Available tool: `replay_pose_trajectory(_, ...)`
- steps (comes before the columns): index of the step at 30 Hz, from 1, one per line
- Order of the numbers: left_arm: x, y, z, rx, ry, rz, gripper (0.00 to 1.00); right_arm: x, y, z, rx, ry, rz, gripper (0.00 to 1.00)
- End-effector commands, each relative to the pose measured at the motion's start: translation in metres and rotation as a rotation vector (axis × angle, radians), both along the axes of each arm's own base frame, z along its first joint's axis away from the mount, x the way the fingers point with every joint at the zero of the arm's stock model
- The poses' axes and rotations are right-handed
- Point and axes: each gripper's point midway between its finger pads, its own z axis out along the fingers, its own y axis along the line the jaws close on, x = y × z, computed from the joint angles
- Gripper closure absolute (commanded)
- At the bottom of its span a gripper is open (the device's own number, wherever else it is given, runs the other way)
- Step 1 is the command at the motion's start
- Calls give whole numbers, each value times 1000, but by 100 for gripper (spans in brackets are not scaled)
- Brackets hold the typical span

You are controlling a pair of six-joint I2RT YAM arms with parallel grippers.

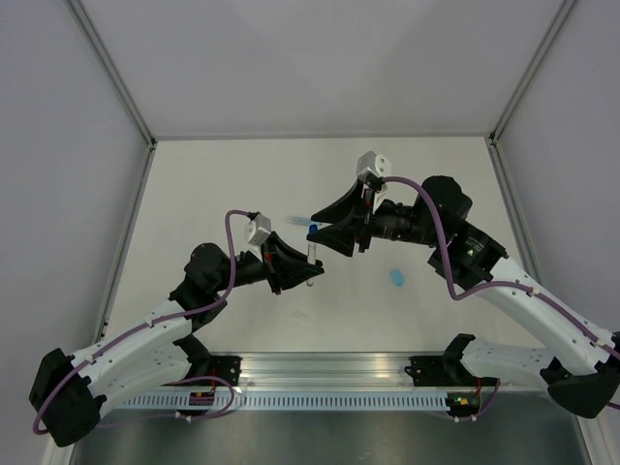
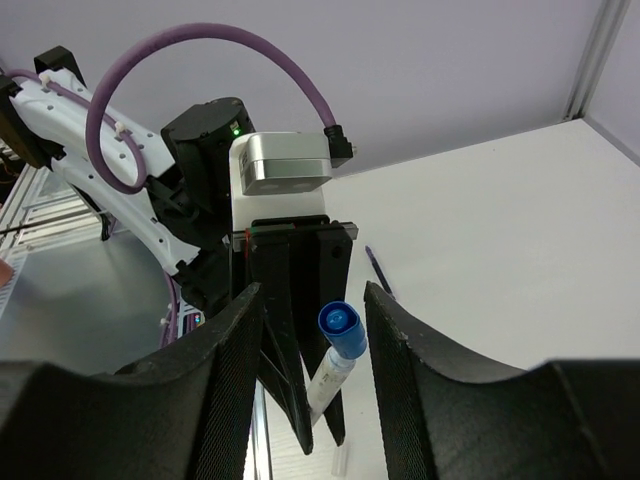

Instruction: Insert the pens into the pen caps

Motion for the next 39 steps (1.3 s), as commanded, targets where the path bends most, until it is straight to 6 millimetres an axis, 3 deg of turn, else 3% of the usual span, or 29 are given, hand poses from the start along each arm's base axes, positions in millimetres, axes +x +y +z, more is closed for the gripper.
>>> replay_pose_trajectory(1,0,1,8,-21,-51,-1,98,-1,4,4,17,-70,10,49)
replay_pose_trajectory(18,-1,2,10,-27,-52,3,98,7,14,-14,-18,-54,-21,51)
replay_pose_trajectory(39,-2,1,8,-23,-53,-6,98,12,18,-6,-14,-34,-31,54)
